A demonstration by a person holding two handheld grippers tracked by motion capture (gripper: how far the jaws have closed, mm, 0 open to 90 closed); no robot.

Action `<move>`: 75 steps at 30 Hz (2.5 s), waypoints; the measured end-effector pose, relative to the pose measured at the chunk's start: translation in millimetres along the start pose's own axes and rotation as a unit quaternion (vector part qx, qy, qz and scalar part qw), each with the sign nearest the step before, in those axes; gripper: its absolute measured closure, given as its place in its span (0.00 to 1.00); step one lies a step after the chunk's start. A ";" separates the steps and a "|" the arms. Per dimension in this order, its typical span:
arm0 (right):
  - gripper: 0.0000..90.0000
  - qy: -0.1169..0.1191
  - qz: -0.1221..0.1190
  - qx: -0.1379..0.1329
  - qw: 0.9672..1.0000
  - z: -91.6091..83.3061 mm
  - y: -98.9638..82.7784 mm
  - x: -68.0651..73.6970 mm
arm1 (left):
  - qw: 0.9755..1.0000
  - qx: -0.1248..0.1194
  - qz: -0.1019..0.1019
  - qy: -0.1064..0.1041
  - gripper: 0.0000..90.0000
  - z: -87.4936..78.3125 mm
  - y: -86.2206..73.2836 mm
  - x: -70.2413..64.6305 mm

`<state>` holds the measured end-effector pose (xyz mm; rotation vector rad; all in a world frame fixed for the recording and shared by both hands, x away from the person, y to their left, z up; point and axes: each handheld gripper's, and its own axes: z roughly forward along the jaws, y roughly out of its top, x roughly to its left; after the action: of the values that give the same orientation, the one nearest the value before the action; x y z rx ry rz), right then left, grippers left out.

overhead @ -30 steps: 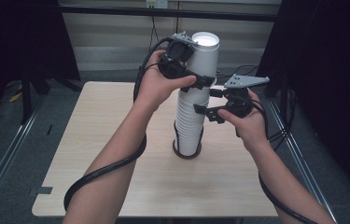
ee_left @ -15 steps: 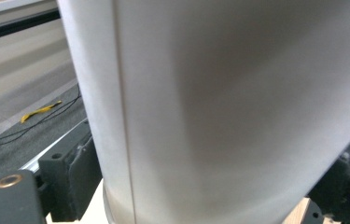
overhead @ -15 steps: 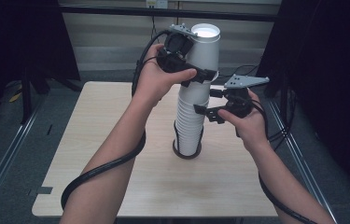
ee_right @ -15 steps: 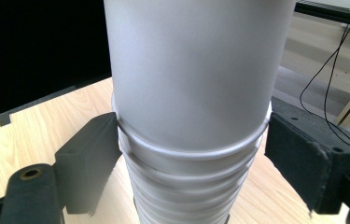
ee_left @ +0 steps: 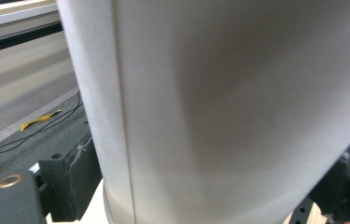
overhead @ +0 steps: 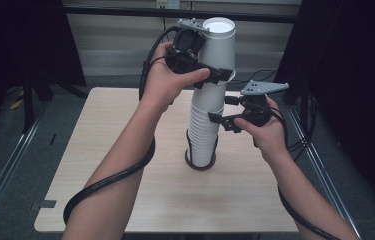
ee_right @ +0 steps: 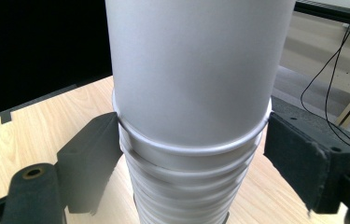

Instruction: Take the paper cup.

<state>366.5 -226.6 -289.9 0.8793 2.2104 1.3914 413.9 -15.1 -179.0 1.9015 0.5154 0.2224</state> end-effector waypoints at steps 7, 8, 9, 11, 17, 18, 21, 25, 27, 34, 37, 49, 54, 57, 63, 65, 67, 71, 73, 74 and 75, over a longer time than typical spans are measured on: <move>0.20 0.000 -0.002 0.001 1.000 -0.1 -0.2 -0.1 | 1.000 -0.006 -0.001 0.006 0.13 -6.6 3.5 1.1; 0.20 0.000 -0.002 0.001 1.000 -0.1 -0.3 -0.1 | 1.000 -0.006 -0.001 0.006 0.13 -7.6 3.8 1.4; 0.20 0.000 -0.003 0.001 1.000 -0.1 -0.5 -0.2 | 1.000 -0.007 -0.001 0.006 0.13 -8.2 3.9 1.5; 0.20 0.000 -0.001 0.002 1.000 0.1 -1.2 -0.6 | 1.000 -0.008 0.000 0.005 0.13 -9.8 4.4 1.7; 0.20 0.001 -0.003 0.004 1.000 0.3 -1.6 -0.7 | 1.000 -0.013 -0.004 0.008 0.12 -15.8 4.6 3.2; 0.20 0.001 -0.003 0.004 1.000 0.3 -1.6 -0.8 | 1.000 -0.012 -0.005 0.009 0.13 -17.4 4.3 4.2; 0.20 0.001 -0.004 0.005 1.000 0.5 -1.9 -1.1 | 1.000 -0.013 -0.007 0.009 0.12 -20.3 3.3 5.5; 0.20 0.002 -0.004 0.009 1.000 0.7 -2.7 -1.0 | 1.000 -0.013 -0.009 0.012 0.13 -24.9 1.7 7.2; 0.21 0.000 -0.007 0.012 1.000 0.7 -3.0 -0.6 | 1.000 -0.014 -0.008 0.010 0.12 -27.7 0.6 8.5; 0.22 -0.001 -0.008 0.015 1.000 1.3 -5.2 -1.4 | 1.000 -0.017 -0.018 0.016 0.12 -38.2 -5.0 13.3; 0.22 -0.002 -0.009 0.016 1.000 0.6 -6.4 -2.4 | 0.999 -0.020 -0.019 0.019 0.12 -43.7 -6.4 15.0; 0.22 0.001 -0.007 0.019 1.000 -3.8 -10.8 -2.9 | 0.999 -0.017 -0.022 0.036 0.13 -68.7 -23.9 25.5; 0.22 0.003 -0.009 0.020 1.000 -6.1 -12.5 -2.6 | 0.999 -0.011 -0.027 0.041 0.13 -76.0 -35.3 31.4; 0.22 0.004 -0.011 0.021 1.000 -7.5 -13.9 -1.8 | 0.999 -0.011 -0.030 0.042 0.13 -80.3 -42.7 34.2; 0.22 0.005 -0.015 0.025 1.000 -9.0 -16.7 -1.6 | 0.998 -0.006 -0.042 0.048 0.13 -85.3 -59.1 40.5; 0.21 0.005 -0.015 0.025 1.000 -9.2 -18.1 -1.7 | 0.998 -0.002 -0.044 0.051 0.13 -85.9 -65.3 42.0; 0.21 0.007 -0.015 0.027 1.000 -9.0 -19.5 -1.7 | 0.998 0.004 -0.045 0.052 0.13 -86.4 -71.7 44.3; 0.21 0.007 -0.016 0.028 0.999 -9.5 -22.5 -1.5 | 0.997 0.006 -0.054 0.052 0.13 -87.4 -83.9 48.2; 0.22 0.008 -0.016 0.029 0.999 -10.0 -23.9 -1.4 | 0.997 0.007 -0.056 0.051 0.13 -87.6 -89.1 49.4; 0.22 0.008 -0.016 0.029 0.999 -10.0 -23.9 -1.4 | 0.997 0.007 -0.056 0.051 0.13 -87.6 -89.1 49.4; 0.21 0.009 -0.016 0.032 0.999 -10.7 -25.6 -1.1 | 0.997 0.009 -0.058 0.053 0.13 -87.6 -92.3 49.7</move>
<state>353.0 -242.4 -308.3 0.8528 2.2836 1.3271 401.2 109.0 -234.6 1.8781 0.6990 0.2439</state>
